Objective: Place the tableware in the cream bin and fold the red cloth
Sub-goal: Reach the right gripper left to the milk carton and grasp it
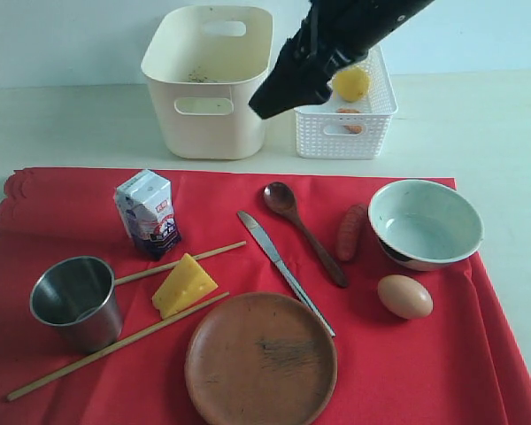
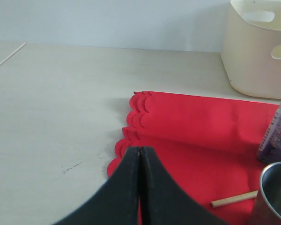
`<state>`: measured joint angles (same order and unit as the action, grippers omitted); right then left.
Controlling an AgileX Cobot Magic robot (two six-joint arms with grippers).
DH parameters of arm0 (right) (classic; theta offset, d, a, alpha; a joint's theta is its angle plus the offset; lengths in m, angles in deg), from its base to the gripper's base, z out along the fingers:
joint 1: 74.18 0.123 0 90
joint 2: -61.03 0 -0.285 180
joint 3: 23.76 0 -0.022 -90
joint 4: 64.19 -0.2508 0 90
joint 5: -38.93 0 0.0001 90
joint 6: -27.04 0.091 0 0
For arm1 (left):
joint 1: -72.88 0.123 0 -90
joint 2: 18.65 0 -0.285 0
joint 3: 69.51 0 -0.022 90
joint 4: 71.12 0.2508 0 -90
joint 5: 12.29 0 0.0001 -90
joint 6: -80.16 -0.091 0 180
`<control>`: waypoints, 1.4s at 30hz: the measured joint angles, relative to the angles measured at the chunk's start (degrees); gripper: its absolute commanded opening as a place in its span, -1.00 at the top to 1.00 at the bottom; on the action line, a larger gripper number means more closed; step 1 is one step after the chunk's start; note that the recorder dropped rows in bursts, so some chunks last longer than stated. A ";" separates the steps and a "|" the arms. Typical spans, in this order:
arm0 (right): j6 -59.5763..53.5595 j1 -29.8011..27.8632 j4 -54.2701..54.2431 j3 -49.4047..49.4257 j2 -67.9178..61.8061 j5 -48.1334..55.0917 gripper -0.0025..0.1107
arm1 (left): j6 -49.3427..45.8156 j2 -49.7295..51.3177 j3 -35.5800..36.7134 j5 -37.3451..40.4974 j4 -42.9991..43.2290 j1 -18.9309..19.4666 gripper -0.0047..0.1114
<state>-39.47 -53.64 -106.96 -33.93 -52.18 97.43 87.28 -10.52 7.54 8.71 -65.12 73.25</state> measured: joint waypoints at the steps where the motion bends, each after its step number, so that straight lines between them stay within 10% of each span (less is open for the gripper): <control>1: -0.37 1.35 0.13 0.00 -0.40 0.35 -0.57 | 0.00 0.00 0.00 0.00 0.00 0.00 0.92; 19: 2.18 20.57 3.24 0.00 -10.18 -21.21 -0.57 | 0.00 0.00 0.00 0.00 0.00 0.00 0.92; 35: 7.57 22.03 -4.74 0.00 -19.60 -36.51 -0.56 | 0.00 0.00 0.00 0.00 0.00 0.00 0.92; 42: 7.87 22.03 -5.05 0.00 -20.67 -34.62 0.19 | 0.00 0.00 0.00 0.00 0.00 0.00 0.92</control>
<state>-31.61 -31.61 -112.01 -33.93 -72.85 62.81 87.28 -10.52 7.54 8.71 -65.12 73.25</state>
